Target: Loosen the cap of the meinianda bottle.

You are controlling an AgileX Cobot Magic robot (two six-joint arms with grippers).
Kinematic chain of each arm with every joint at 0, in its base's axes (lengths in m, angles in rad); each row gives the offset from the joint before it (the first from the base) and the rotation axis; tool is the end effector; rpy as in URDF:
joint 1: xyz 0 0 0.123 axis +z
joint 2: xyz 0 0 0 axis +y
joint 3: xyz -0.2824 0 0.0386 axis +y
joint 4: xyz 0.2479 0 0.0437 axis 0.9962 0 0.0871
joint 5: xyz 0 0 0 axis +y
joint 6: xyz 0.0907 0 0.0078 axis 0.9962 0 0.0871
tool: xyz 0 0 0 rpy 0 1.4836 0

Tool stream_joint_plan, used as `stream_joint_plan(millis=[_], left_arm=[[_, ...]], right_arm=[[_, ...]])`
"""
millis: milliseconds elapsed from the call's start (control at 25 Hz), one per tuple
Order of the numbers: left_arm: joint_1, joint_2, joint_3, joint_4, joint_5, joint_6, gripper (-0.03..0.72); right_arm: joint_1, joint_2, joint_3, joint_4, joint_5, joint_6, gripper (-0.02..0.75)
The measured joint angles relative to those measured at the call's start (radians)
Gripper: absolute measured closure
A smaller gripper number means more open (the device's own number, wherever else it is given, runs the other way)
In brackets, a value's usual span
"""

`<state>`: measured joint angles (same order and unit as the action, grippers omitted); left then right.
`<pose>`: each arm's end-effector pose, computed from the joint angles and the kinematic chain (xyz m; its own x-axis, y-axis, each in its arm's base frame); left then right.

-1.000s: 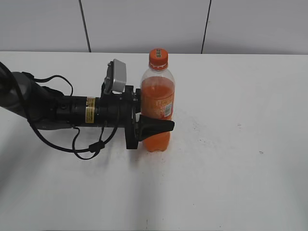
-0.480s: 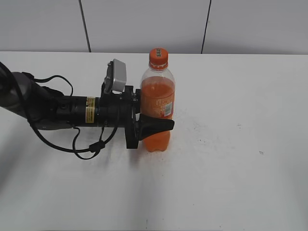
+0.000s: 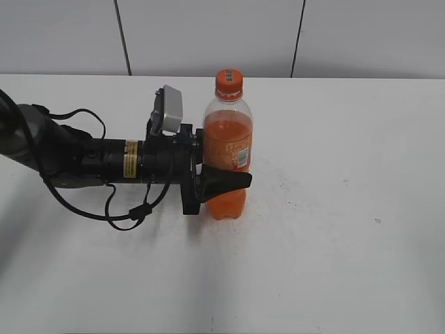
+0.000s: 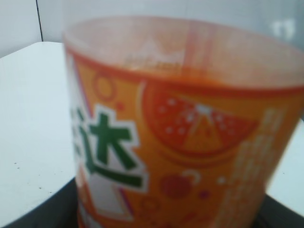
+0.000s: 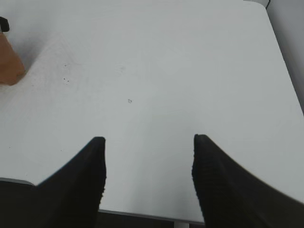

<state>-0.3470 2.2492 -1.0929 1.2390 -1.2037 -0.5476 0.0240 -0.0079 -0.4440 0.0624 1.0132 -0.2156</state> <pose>0.3368 -0.2072 0.0939 -0.0869 0.1592 -0.9834 0.9898 0.1257 -0.0671 0.0020 0.0049 0.2654 -0.4352 -0.1918 -0.8797 -0.1526 0.9786 -0.1379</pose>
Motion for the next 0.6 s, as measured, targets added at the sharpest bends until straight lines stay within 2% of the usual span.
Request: stream_joint_plan(millis=[160, 440, 600], left_arm=[[0.0, 0.0, 0.0, 0.0, 0.0, 0.0, 0.272], [0.0, 0.0, 0.0, 0.0, 0.0, 0.0, 0.273], [0.0, 0.0, 0.0, -0.001, 0.0, 0.0, 0.273]], right_arm=[[0.0, 0.108, -0.034, 0.035, -0.009, 0.006, 0.299], [0.0, 0.513, -0.222, 0.085, -0.025, 0.011, 0.299], [0.0, 0.721, -0.314, 0.087, -0.137, 0.011, 0.299]])
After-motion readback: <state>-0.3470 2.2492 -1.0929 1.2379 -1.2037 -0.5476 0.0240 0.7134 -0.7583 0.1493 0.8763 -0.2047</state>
